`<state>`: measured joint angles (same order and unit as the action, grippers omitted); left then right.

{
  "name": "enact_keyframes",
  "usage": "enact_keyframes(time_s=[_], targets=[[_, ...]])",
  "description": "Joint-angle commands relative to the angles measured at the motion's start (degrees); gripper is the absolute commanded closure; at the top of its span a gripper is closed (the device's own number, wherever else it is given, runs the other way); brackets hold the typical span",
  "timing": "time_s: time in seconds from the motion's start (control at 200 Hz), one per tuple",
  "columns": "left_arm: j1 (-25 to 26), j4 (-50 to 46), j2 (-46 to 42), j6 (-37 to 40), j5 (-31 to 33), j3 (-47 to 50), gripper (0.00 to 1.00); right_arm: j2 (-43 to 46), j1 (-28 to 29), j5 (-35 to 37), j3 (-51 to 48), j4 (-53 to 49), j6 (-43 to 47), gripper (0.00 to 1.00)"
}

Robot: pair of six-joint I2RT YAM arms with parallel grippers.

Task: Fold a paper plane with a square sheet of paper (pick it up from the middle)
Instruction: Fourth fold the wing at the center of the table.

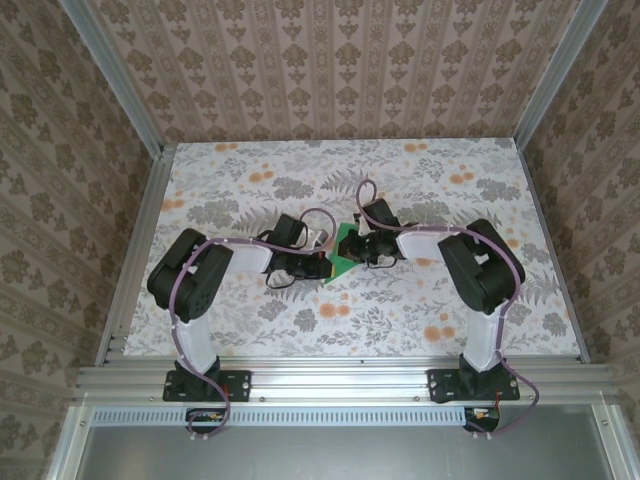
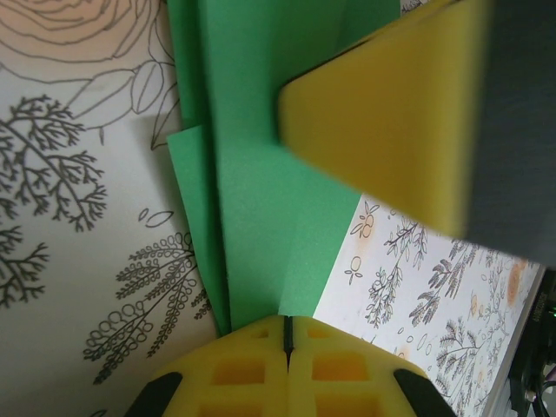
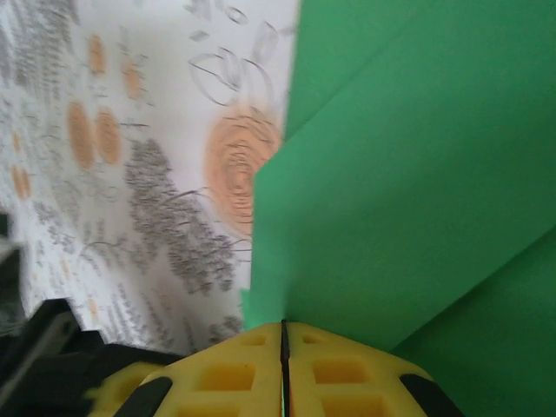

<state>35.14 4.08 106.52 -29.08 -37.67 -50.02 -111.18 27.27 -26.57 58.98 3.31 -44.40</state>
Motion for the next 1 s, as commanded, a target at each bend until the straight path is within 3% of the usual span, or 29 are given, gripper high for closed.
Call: enact_keyframes(time_s=[0.0, 0.305, 0.595, 0.995], targets=[[0.02, -10.79, 3.08, 0.86, 2.82, 2.75, 1.00, -2.29, 0.00, -2.72, 1.10, 2.29, -1.31, 0.90], [0.02, -11.61, 2.55, 1.26, 2.86, 3.47, 1.00, -4.39, -4.50, 2.98, 3.72, -3.50, 1.50, 0.91], [0.02, -12.51, 1.26, 1.92, 2.69, 3.69, 1.00, -9.02, -8.52, 6.55, 13.38, -10.72, 7.28, 0.91], [0.02, -12.20, 1.83, 1.08, 3.03, 2.07, 1.00, 0.22, -3.49, 1.16, 7.48, -7.63, 3.97, 0.90]])
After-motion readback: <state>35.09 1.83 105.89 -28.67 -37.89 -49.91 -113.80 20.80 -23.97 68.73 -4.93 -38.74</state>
